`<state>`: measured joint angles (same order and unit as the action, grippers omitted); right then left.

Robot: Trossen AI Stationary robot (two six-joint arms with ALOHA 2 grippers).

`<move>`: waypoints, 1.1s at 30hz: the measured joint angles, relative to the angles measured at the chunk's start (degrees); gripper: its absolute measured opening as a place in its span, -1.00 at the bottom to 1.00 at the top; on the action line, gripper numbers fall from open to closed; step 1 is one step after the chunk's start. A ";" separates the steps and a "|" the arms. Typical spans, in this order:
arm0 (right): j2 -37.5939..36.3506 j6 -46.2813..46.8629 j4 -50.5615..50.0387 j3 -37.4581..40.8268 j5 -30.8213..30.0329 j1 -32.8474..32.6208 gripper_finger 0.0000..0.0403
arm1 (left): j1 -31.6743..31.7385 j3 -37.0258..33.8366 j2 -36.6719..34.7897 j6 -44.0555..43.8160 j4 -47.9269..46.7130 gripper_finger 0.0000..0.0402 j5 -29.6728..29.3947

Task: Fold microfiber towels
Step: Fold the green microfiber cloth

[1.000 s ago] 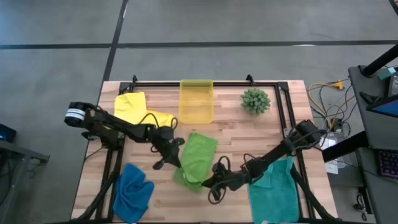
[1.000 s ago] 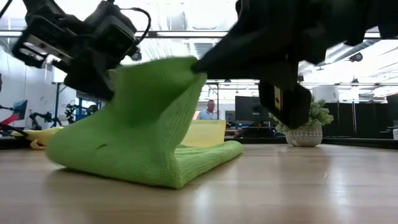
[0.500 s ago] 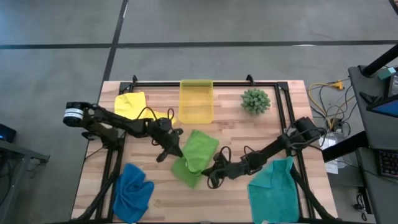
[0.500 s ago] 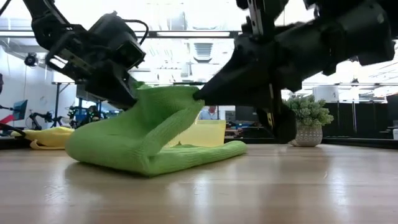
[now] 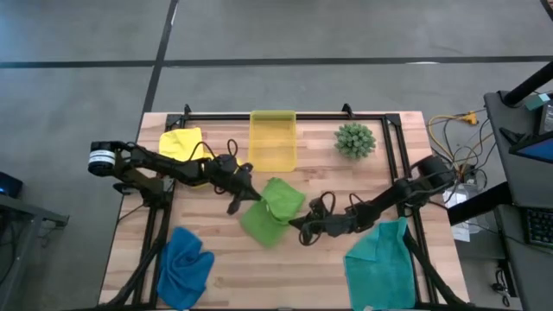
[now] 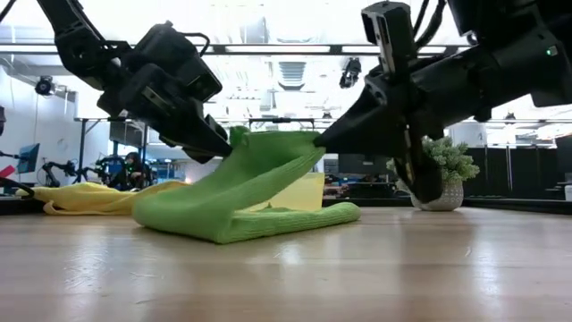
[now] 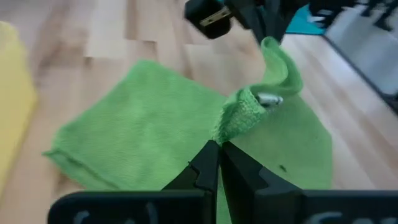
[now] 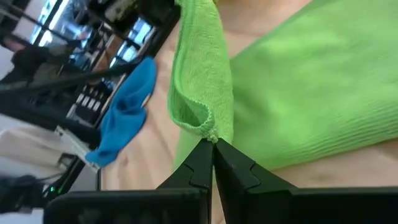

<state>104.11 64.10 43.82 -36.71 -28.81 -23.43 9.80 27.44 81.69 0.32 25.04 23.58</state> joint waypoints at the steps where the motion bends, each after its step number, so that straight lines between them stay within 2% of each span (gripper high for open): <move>1: -0.63 0.00 -0.05 0.90 -0.20 0.24 -0.96 | 0.00 0.00 0.00 0.00 0.00 -1.00 -0.83; 12: -3.84 0.37 -3.63 4.20 -0.56 3.44 -0.96 | 0.00 0.00 0.43 0.02 0.28 -1.00 -10.14; 17: -4.46 -1.94 -6.29 4.27 -1.47 3.62 -0.96 | -0.01 0.02 1.30 0.04 0.39 -1.00 -11.17; 25: -4.46 -2.18 -9.15 4.27 -3.99 3.62 -0.96 | -0.02 0.02 1.53 0.08 3.77 -1.00 -16.80; 33: -4.44 -2.53 -13.19 4.27 -4.45 3.99 -0.96 | -0.02 0.02 1.53 1.75 4.09 -1.00 -17.31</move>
<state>99.68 61.56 30.64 -32.45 -33.26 -19.44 9.78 27.46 83.22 2.07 29.12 6.27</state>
